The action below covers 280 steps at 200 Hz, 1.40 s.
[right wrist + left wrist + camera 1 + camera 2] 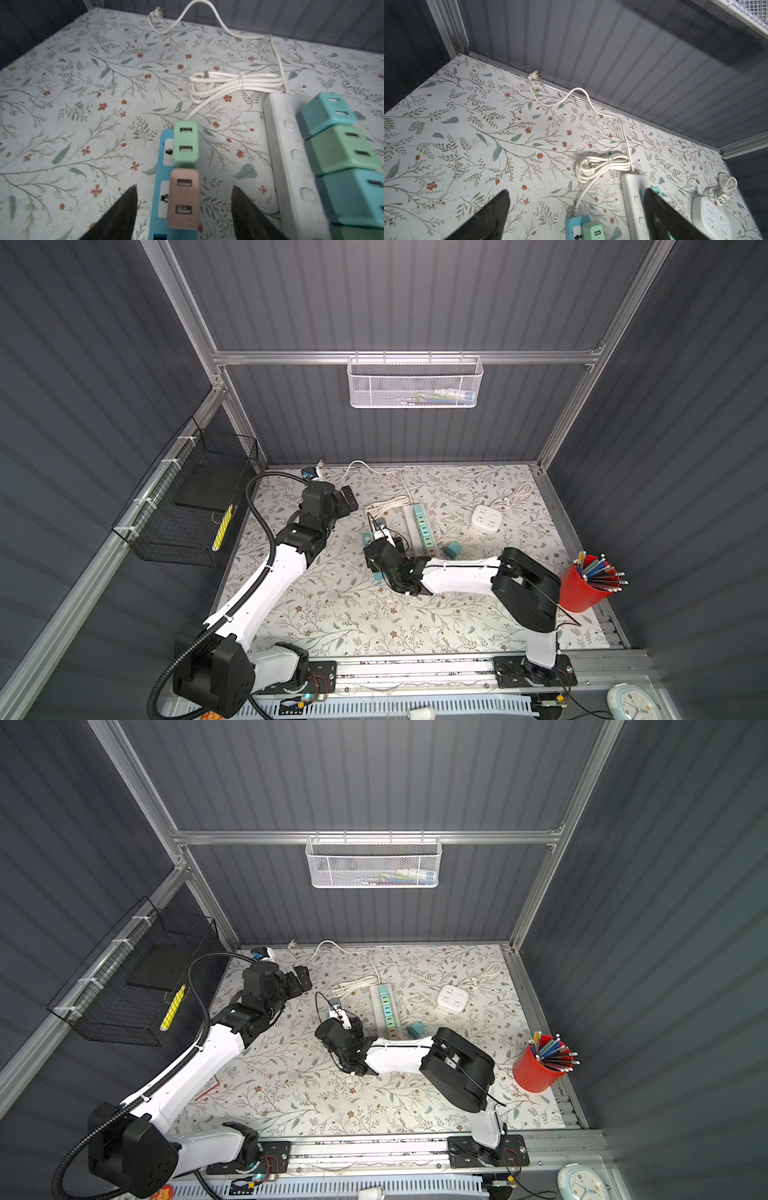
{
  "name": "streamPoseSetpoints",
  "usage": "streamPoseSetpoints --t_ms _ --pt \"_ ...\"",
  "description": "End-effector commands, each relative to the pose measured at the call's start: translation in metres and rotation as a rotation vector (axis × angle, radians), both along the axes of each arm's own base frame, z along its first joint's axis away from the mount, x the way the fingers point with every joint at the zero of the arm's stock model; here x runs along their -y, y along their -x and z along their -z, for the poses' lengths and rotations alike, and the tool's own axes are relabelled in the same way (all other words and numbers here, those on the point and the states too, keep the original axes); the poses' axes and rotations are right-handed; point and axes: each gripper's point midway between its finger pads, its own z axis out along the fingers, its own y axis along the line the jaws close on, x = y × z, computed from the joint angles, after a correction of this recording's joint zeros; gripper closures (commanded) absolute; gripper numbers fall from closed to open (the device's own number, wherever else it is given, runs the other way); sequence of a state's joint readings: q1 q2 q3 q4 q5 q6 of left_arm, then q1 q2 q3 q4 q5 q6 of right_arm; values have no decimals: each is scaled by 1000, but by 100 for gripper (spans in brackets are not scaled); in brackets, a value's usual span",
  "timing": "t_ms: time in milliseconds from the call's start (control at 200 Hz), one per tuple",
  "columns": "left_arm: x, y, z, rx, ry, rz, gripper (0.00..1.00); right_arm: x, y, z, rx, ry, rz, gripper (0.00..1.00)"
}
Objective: Insert the plug
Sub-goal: 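Lower the pink adapter into the blue strip socket beside the mint adapter, then open the right gripper to release the pink adapter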
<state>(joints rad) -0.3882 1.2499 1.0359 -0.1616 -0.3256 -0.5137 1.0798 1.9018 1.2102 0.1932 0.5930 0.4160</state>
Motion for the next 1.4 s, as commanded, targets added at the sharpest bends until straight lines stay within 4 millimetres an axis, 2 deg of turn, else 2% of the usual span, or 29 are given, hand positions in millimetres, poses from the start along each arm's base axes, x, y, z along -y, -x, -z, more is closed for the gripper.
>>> streamPoseSetpoints --t_ms 0,170,525,700,821,1031,1181,1396 --pt "0 3 -9 33 2 10 0 5 -2 -13 -12 -19 -15 28" --pt "2 2 -10 31 8 19 0 13 -1 -4 -63 -12 -33 29" --pt "6 0 -4 15 19 35 0 43 5 53 -200 32 -17 31" --pt "6 0 -3 13 17 32 0 50 10 72 -232 45 -3 32" --pt "7 -1 0 5 17 35 0 49 10 68 -225 35 -4 32" --pt "8 -2 2 -2 16 35 0 48 10 35 -197 -8 -21 31" --pt "8 -2 3 -3 19 38 0 43 32 43 -280 -68 -61 31" --pt "10 -3 6 -13 22 43 0 36 63 74 -358 -51 -82 34"
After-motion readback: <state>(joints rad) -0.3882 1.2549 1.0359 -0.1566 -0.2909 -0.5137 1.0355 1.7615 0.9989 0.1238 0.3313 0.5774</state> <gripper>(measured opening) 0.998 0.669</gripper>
